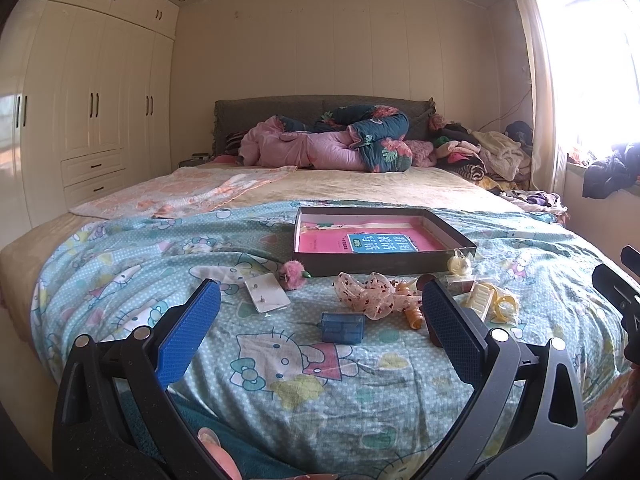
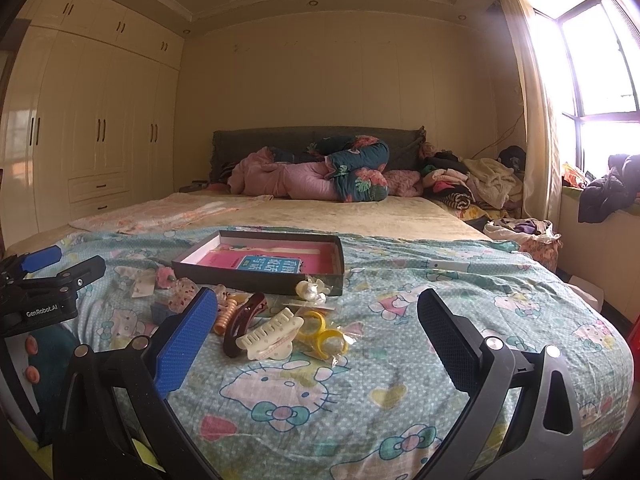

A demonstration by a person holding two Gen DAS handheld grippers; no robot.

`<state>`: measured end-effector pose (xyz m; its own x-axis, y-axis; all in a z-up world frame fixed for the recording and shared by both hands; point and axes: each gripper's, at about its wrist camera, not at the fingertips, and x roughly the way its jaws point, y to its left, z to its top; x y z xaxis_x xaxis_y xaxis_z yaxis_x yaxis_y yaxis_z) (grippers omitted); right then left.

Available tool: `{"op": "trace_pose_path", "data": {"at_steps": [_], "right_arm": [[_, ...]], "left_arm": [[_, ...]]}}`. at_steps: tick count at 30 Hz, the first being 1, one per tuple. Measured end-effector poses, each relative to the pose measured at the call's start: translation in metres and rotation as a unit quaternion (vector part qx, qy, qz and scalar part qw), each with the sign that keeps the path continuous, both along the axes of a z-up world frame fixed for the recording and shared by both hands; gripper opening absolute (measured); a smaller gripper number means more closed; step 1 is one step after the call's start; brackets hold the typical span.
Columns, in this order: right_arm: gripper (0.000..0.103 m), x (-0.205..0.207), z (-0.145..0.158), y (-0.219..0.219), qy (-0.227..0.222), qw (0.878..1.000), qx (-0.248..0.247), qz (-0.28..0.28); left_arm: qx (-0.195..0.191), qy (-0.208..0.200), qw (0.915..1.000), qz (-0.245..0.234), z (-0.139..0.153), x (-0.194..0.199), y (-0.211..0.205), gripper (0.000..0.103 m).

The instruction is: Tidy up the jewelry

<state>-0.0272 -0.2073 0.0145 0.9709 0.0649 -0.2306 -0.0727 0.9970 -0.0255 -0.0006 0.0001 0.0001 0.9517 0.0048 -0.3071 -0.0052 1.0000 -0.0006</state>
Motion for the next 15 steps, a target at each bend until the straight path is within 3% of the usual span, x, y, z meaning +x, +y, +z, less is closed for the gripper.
{"op": "trace_pose_path", "data": {"at_steps": [15], "right_arm": [[0.097,0.030,-0.014,0.026,0.062,0.995,-0.034,0.073]], "left_arm": [[-0.024,0.037,0.9988,0.019,-0.004,0.021,0.021,0.093]]}}
